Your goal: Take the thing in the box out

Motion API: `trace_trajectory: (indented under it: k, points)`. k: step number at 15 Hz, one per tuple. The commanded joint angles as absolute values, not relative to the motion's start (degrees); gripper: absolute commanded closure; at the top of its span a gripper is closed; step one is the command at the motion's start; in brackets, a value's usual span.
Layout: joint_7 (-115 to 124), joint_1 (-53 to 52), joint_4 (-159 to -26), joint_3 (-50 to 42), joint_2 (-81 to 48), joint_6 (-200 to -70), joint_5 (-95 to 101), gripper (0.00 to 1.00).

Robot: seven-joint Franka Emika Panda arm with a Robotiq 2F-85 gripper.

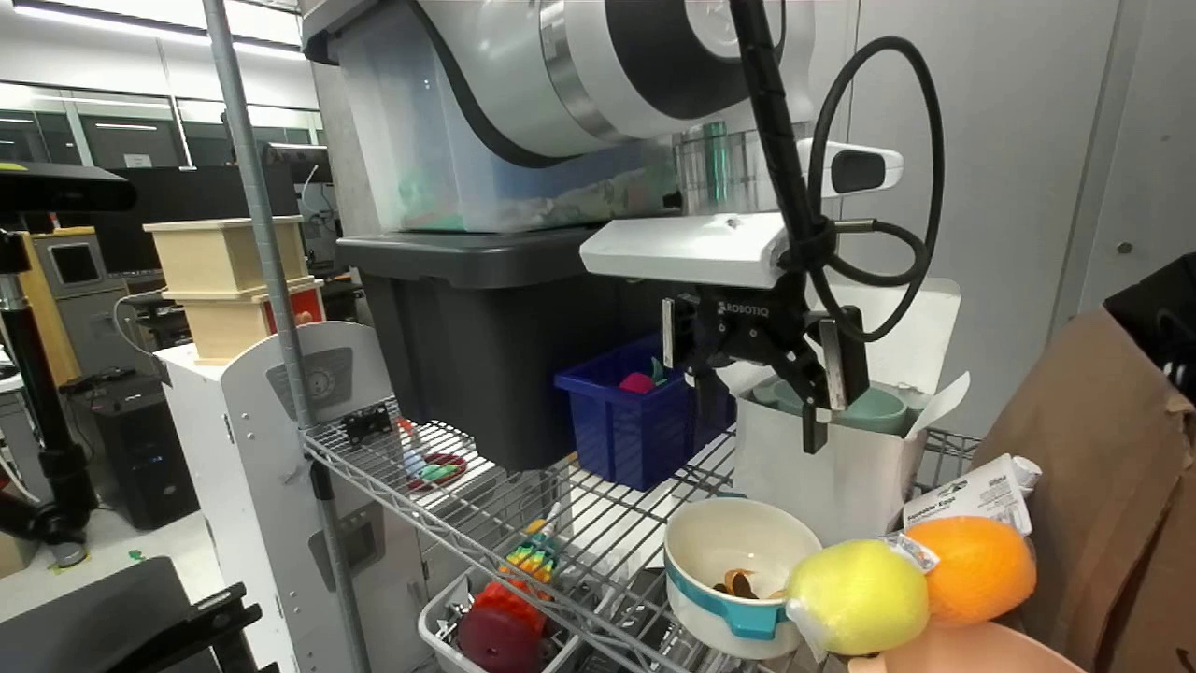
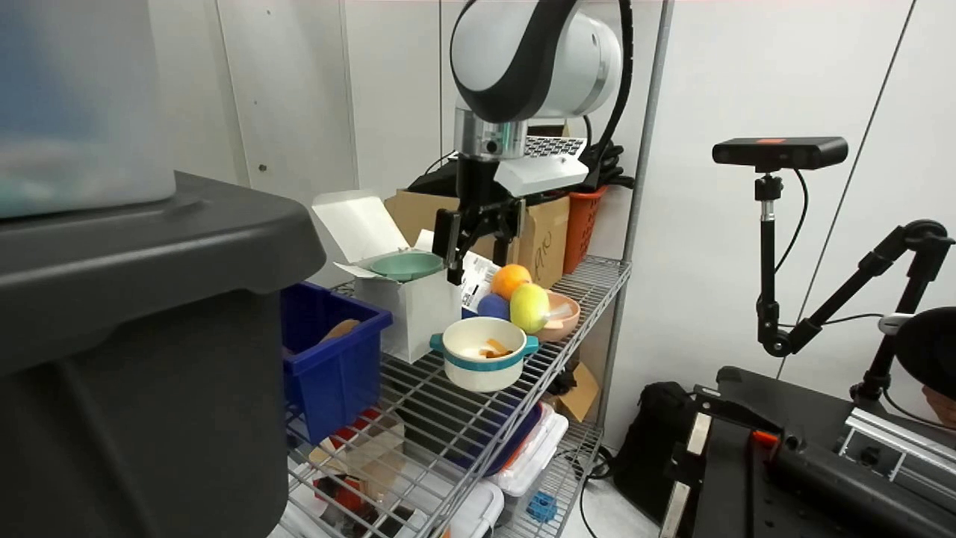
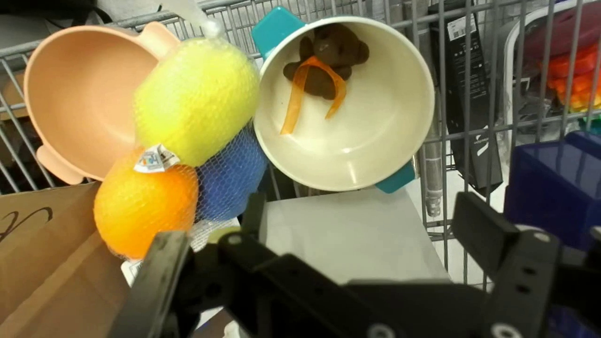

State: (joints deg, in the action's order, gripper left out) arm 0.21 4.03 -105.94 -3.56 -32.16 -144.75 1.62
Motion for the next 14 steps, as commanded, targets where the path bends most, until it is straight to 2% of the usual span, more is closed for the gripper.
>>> trace_trajectory:
  k: [1, 7, 14]
  points:
    - [0.5, 3.8, -107.4, -3.7, -28.9, -143.9, 1.5, 0.0]
    - [-1.0, 3.8, -114.9, -3.0, -20.3, -141.7, 1.5, 0.0]
    - [-2.8, 0.9, -131.6, -0.1, 0.4, -136.1, 1.7, 0.0]
